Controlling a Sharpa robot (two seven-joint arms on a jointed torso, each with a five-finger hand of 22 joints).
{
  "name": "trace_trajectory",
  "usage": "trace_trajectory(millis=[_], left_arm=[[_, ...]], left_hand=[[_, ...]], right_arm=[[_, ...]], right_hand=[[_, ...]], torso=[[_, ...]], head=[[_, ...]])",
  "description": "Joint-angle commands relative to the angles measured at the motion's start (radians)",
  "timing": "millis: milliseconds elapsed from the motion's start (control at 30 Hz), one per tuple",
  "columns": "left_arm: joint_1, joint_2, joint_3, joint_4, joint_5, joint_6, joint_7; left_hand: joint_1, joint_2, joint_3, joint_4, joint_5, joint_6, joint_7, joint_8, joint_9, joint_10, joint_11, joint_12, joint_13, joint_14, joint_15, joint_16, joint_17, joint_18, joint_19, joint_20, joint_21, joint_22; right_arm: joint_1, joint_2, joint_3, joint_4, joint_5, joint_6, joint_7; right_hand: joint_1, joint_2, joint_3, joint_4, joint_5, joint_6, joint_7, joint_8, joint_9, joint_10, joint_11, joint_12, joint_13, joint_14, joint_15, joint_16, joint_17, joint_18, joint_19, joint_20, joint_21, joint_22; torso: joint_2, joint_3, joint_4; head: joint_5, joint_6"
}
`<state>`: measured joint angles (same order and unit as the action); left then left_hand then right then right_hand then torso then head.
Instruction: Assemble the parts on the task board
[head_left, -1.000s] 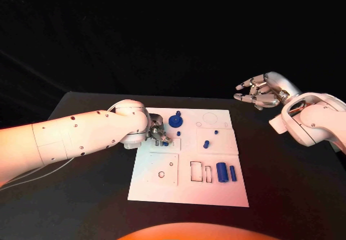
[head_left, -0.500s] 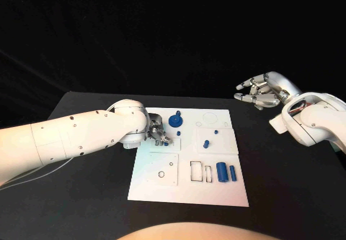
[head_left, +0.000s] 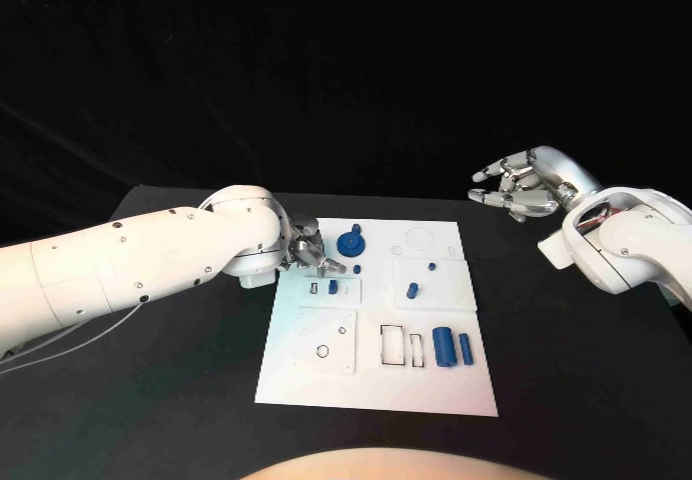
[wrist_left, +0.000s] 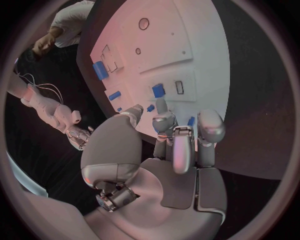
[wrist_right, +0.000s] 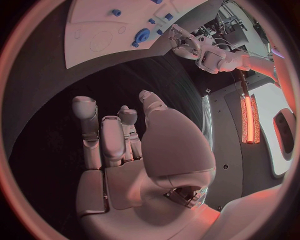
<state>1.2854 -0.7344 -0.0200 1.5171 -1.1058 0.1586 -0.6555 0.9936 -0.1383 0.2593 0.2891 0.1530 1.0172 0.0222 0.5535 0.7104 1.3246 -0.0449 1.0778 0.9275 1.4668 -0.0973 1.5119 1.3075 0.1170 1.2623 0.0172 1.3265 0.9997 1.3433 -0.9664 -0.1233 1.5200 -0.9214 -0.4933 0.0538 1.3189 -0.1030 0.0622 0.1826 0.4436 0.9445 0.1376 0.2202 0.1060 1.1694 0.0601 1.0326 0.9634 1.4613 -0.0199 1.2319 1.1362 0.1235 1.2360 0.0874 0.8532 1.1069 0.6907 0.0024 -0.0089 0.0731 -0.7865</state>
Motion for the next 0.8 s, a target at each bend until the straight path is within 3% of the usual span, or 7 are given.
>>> trace_trajectory(millis=[33,133,200,333,633,800], left_arm=[[0.020,-0.004,0.009,-0.007,0.046,-0.010,0.002],[0.034,-0.005,0.016,-0.027,0.054,-0.006,0.004],[0.044,-0.003,0.019,-0.050,0.060,-0.004,0.007],[0.056,0.012,0.023,-0.110,0.063,-0.004,0.016],[0.063,0.051,0.023,-0.202,0.015,0.028,0.021],[0.063,0.079,0.015,-0.248,0.006,0.067,0.017]], left_hand=[[0.028,0.002,-0.027,0.001,0.000,-0.019,0.004,-0.011,-0.006,-0.030,0.005,-0.037,-0.045,0.080,0.004,0.001,0.178,-0.001,-0.022,0.002,-0.016,-0.026],[0.057,0.007,-0.056,0.001,0.001,-0.047,0.020,-0.030,-0.023,-0.094,0.017,-0.125,-0.148,0.071,0.015,-0.015,0.157,0.007,-0.052,0.010,-0.041,-0.072],[0.085,0.014,-0.073,0.001,0.002,-0.088,0.042,-0.063,-0.049,-0.169,0.038,-0.217,-0.250,0.066,0.030,-0.023,0.145,0.011,-0.068,0.021,-0.056,-0.096],[0.117,0.026,-0.096,0.002,0.002,-0.102,0.056,-0.085,-0.080,-0.192,0.051,-0.232,-0.267,0.063,0.043,-0.027,0.140,0.015,-0.079,0.034,-0.068,-0.114],[0.124,0.025,-0.112,0.003,0.002,-0.100,0.058,-0.090,-0.093,-0.193,0.054,-0.232,-0.273,0.065,0.046,-0.024,0.145,0.014,-0.073,0.038,-0.064,-0.105],[0.122,0.028,-0.118,0.004,0.002,-0.097,0.058,-0.091,-0.098,-0.192,0.054,-0.231,-0.274,0.064,0.046,-0.025,0.143,0.014,-0.072,0.039,-0.063,-0.103]], right_arm=[[-0.001,0.003,0.000,-0.004,-0.008,0.010,0.007],[-0.002,0.003,0.000,-0.006,-0.009,0.010,0.007],[-0.002,0.003,0.000,-0.007,-0.009,0.010,0.007],[-0.002,0.002,0.000,-0.010,-0.009,0.010,0.007],[-0.003,0.004,0.000,-0.012,-0.009,0.011,0.007],[-0.003,0.004,0.000,-0.012,-0.009,0.012,0.007]], right_hand=[[-0.012,-0.002,-0.002,0.007,-0.005,0.009,0.000,0.004,-0.002,-0.002,-0.007,0.004,0.001,0.005,0.000,-0.007,-0.001,0.018,0.005,0.001,-0.006,-0.002],[-0.012,-0.002,-0.002,0.007,-0.005,0.009,0.000,0.004,-0.002,-0.002,-0.007,0.004,0.001,0.005,0.000,-0.007,-0.001,0.018,0.005,0.001,-0.006,-0.002],[-0.012,-0.002,-0.002,0.007,-0.005,0.009,0.000,0.004,-0.002,-0.001,-0.007,0.005,0.002,0.006,0.000,-0.006,0.001,0.018,0.006,0.001,-0.004,-0.001],[-0.012,-0.002,-0.002,0.007,-0.005,0.009,0.000,0.004,-0.002,-0.001,-0.007,0.005,0.002,0.006,0.000,-0.006,0.001,0.018,0.006,0.001,-0.004,-0.001],[-0.012,-0.002,-0.002,0.007,-0.005,0.009,0.000,0.004,-0.002,-0.001,-0.007,0.005,0.002,0.006,0.000,-0.006,0.001,0.018,0.006,0.001,-0.004,-0.001],[-0.011,-0.001,-0.002,0.007,-0.004,0.009,0.000,0.004,-0.002,0.000,-0.008,0.006,0.002,0.006,0.000,-0.005,0.002,0.018,0.007,0.001,-0.004,0.000]], torso=[[-0.001,-0.0001,-0.0003],[0.000,0.0002,-0.0008],[0.001,-0.0001,-0.0007],[0.001,0.0003,0.0001],[0.001,0.0001,-0.0002],[0.002,-0.0001,-0.0012]], head=[[0.003,0.004],[0.002,0.009],[0.002,0.010],[0.002,0.012],[0.008,0.011],[0.009,0.007]])
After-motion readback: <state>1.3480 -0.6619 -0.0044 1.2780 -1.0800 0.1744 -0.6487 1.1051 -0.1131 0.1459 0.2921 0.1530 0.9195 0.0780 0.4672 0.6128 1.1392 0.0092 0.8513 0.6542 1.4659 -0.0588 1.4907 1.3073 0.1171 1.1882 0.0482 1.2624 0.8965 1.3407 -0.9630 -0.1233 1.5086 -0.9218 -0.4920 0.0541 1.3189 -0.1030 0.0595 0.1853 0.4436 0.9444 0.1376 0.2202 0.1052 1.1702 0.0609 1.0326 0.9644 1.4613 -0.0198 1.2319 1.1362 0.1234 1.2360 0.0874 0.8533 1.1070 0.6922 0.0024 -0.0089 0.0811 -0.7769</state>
